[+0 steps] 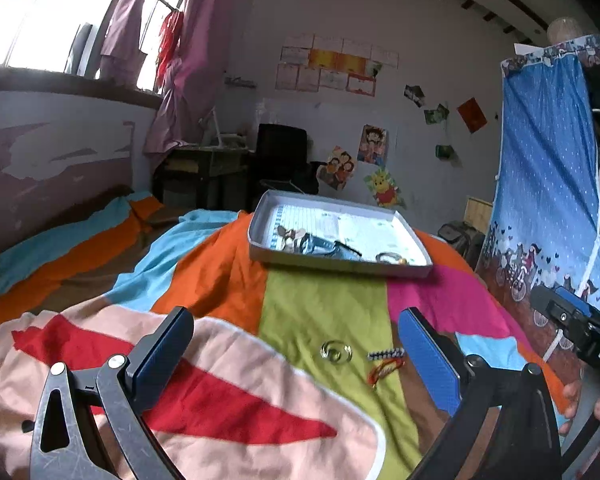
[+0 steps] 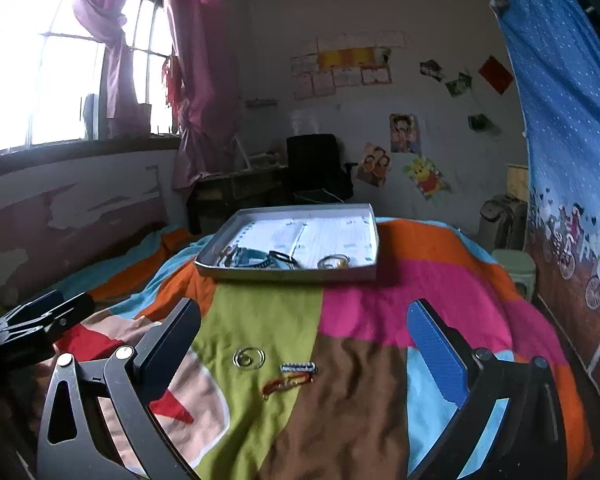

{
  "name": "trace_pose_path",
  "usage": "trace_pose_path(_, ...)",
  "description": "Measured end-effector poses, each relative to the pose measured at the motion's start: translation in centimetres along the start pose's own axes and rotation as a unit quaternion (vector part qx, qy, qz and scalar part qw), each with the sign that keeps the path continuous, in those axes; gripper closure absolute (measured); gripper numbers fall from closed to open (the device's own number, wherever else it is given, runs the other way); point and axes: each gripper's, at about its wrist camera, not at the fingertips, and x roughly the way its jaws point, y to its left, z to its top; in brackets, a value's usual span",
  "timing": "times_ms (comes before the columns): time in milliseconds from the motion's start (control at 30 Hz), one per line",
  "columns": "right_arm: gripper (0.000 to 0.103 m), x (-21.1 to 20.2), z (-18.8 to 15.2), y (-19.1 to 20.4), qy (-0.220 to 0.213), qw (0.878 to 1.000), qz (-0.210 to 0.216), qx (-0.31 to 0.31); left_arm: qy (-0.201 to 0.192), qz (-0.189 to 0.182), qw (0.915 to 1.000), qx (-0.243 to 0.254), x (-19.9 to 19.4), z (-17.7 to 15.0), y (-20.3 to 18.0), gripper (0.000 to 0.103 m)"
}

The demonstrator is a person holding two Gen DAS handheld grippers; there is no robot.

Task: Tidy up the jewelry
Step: 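Withdraw both tools from the tray back over the remaining jewelry, then move the left tool toward the silver ring while the right tool approaches the striped clip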

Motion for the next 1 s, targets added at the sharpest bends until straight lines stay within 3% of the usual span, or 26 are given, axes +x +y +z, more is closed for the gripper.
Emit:
trace_pose_path(400, 0.001, -0.2, -4.5, 0.7, 0.041, 0.999, -0.020, -0.008, 0.047, -0.016, 0.9987, 0.008, -0.3, -3.4, 0.2, 0.000)
trace_pose_path(767, 0.001, -0.2, -6.9, 1.7, 0.067, 0.997, -0.026, -0.023, 0.076, 0.011, 0.9970, 0.013, 0.6, -5.4, 0.6, 0.000)
trace_pose_path(1000, 0.001, 0.4, -8.0, 1.6, 0.079, 0.996, -0.025, -0.017, 0.073, 0.021, 0.9968, 0.024, 0.9, -5.6, 0.6, 0.000)
